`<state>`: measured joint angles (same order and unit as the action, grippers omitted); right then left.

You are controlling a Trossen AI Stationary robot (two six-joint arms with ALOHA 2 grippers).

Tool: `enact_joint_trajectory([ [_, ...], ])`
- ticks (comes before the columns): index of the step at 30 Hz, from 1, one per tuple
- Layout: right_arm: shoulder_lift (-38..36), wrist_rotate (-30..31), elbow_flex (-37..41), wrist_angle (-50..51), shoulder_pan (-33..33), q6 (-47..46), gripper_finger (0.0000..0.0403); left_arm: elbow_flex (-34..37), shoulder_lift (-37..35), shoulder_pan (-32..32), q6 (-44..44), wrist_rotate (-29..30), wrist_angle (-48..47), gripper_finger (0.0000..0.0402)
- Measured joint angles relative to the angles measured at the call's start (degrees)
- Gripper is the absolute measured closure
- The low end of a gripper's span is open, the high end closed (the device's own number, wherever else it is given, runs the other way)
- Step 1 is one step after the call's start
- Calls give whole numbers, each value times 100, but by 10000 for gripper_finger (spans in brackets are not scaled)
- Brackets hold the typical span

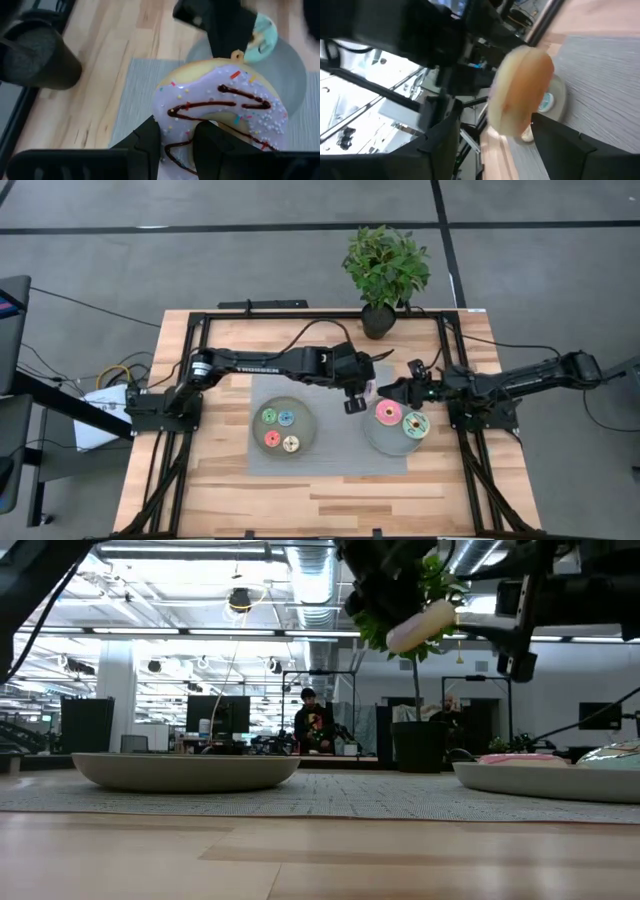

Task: Pick & Place donuts
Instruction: Put the large purple donut on the gray plate

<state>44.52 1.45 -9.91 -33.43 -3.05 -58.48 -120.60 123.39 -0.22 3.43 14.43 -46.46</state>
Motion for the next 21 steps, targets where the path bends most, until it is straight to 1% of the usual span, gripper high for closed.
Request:
enact_joint_trajectory([
  [11, 674, -29, -351, -2, 306, 37, 197, 5, 188, 43, 25, -9, 101, 319],
  [17, 1017, -26, -421, -18, 389, 0, 229, -45, 226, 76, 34, -35, 32, 319],
  [21, 1102, -26, -422, -7, 389, 0, 252, -45, 226, 71, 34, -24, 31, 319],
])
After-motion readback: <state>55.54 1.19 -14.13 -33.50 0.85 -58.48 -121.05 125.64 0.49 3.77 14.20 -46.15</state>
